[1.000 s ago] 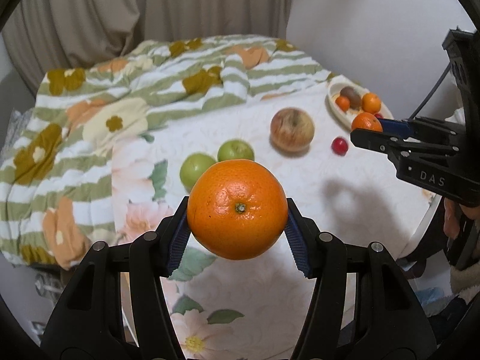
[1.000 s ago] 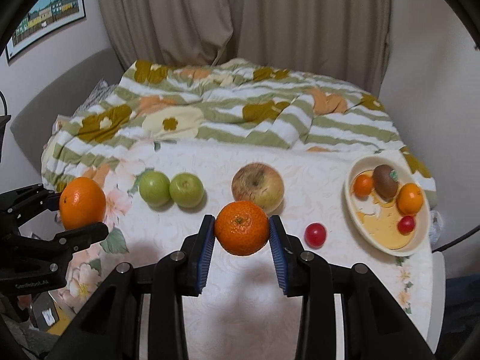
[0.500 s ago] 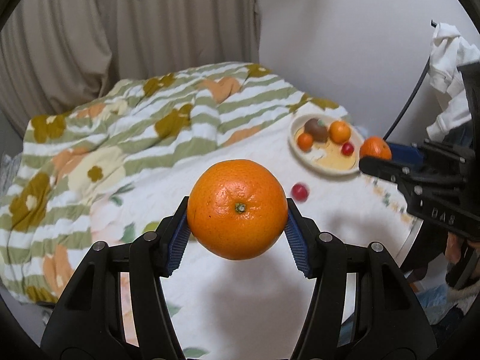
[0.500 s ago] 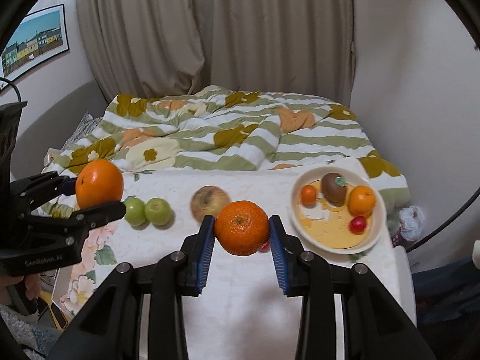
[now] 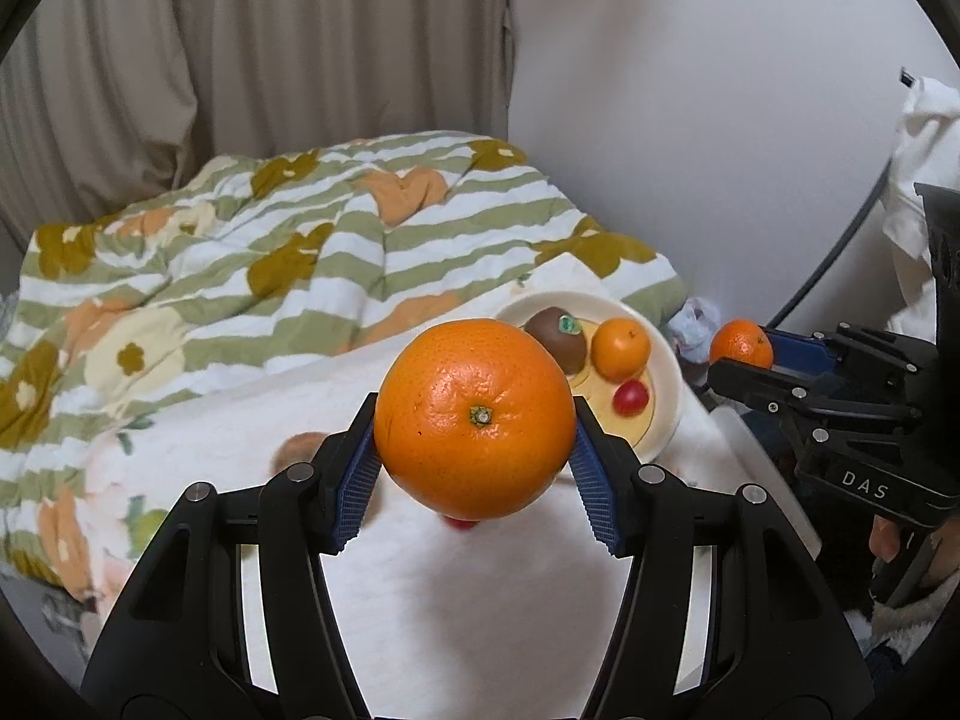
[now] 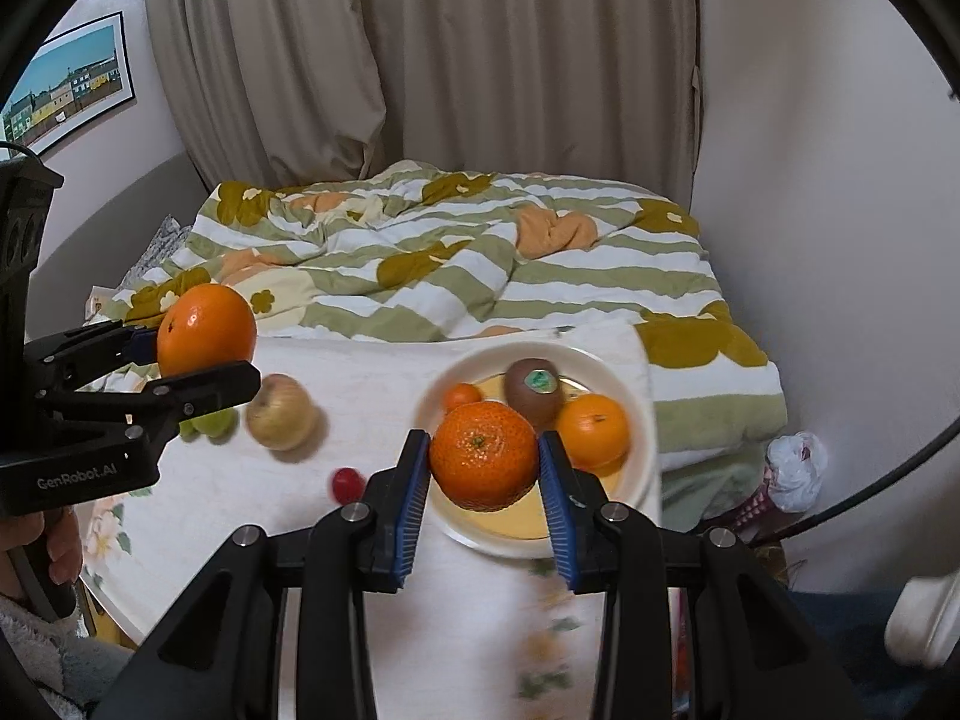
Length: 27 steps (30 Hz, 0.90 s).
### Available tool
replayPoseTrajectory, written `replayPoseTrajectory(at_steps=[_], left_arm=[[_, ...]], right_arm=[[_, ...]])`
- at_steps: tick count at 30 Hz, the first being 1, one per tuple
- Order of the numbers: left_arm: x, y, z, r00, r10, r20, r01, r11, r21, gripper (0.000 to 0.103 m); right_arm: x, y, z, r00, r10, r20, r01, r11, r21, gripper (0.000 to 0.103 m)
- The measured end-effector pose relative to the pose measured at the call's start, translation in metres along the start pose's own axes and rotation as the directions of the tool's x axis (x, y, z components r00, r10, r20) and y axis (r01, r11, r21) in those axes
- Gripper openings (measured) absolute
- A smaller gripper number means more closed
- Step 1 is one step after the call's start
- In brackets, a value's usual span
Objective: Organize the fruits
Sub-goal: 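Carry the large orange to the duck plate and release it with the left tool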
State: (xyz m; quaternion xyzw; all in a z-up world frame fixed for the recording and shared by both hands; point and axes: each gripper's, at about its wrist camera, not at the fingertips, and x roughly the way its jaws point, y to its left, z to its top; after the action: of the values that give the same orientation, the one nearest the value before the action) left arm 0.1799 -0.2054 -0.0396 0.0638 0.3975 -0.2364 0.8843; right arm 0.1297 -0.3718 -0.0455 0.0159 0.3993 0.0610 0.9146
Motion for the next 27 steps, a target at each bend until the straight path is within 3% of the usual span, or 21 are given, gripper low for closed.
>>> replayPoseTrajectory(at_steps=[10,19,27], left_arm=[[0.065,-0.037,0.003,0.995,0.008,-0.103,-0.016,0.997,-0.075,0.066],[0.124,-0.058,-0.001,0.976,-0.019,-0.217,0.018,1.0,-0.006,0.066],[0.163,-0.08,-0.012,0.945,-0.066,-0.321,0.093,0.993,0.068,0.066]], right_arm=[[0.033,-0.064,-0.001,0.996,0.043,-0.079,-0.045,0.999,-0.028,0.033],[0.055,-0.091,-0.007,0.993,0.039,-0.115,-0.033,0.998,0.048,0.033],[0.061,-0.101,-0.014,0.99,0.014,-0.143,0.0,0.995,0.099,0.033]])
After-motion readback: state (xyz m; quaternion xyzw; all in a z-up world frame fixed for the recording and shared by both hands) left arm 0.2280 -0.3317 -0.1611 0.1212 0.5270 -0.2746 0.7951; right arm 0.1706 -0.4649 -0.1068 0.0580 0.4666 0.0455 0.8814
